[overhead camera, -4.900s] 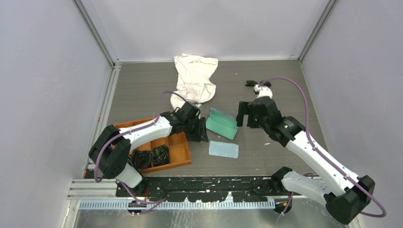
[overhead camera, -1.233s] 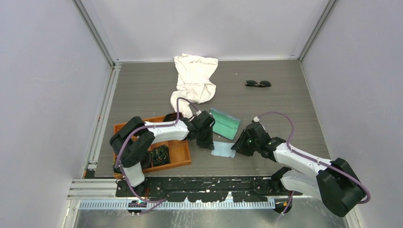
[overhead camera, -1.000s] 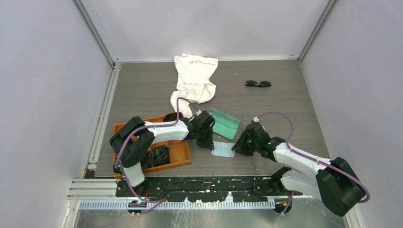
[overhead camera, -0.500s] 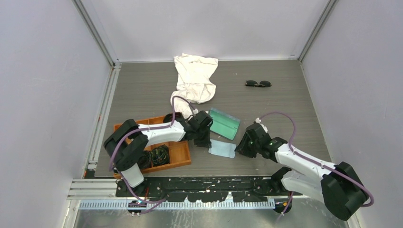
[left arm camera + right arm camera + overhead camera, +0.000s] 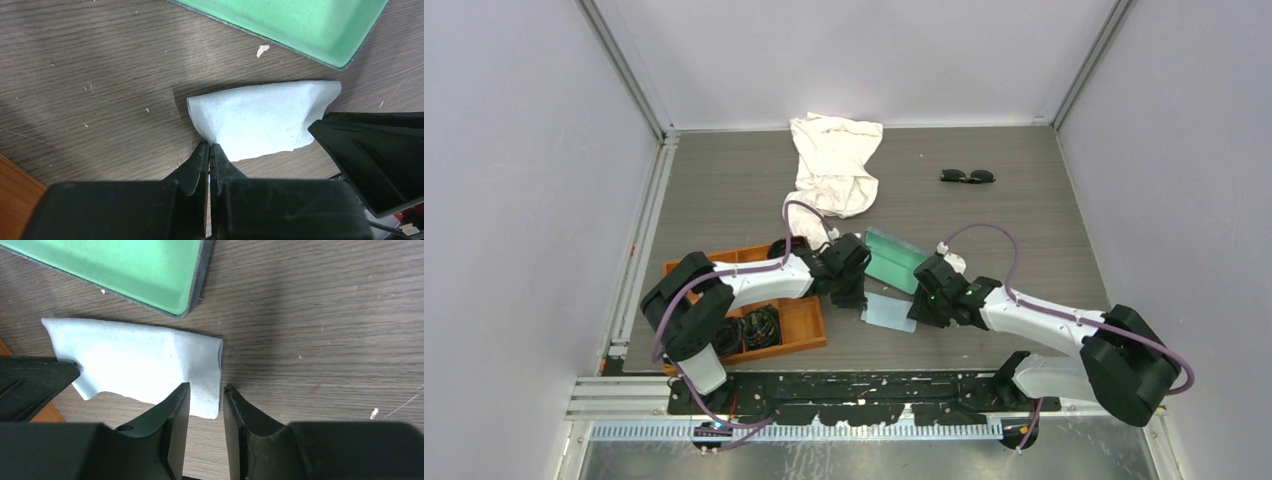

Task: Organize the sunglasses
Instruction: Pick up the glasses cleaning cloth from the center of the board.

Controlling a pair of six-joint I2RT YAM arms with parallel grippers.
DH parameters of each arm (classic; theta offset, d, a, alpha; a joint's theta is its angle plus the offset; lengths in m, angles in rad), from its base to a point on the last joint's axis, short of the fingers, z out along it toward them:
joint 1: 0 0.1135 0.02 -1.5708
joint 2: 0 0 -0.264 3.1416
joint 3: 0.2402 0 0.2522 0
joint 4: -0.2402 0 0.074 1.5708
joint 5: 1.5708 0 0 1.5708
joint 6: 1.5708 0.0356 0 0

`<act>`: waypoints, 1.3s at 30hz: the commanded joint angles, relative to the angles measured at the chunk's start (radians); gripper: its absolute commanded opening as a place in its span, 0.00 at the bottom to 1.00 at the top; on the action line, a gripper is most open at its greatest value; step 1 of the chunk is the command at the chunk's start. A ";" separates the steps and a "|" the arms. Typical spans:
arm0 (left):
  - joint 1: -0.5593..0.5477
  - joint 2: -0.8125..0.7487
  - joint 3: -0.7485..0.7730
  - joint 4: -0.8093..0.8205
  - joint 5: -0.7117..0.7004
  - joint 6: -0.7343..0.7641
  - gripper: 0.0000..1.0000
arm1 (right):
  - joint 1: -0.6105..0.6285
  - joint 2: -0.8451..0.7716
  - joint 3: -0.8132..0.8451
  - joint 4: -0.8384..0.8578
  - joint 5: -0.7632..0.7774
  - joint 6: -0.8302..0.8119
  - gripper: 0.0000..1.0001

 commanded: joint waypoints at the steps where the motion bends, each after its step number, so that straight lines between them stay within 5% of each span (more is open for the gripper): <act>1: -0.005 -0.017 0.004 0.000 0.001 0.017 0.00 | 0.035 0.086 0.012 -0.080 0.085 -0.010 0.36; 20: -0.005 -0.015 0.003 -0.001 0.012 0.024 0.01 | 0.111 0.220 0.111 -0.142 0.181 -0.026 0.21; 27: -0.005 -0.019 0.017 -0.003 0.011 0.031 0.01 | 0.120 0.206 0.121 -0.131 0.173 -0.028 0.01; 39: -0.005 -0.052 0.059 -0.042 -0.005 0.056 0.00 | 0.130 0.124 0.139 -0.133 0.185 -0.003 0.00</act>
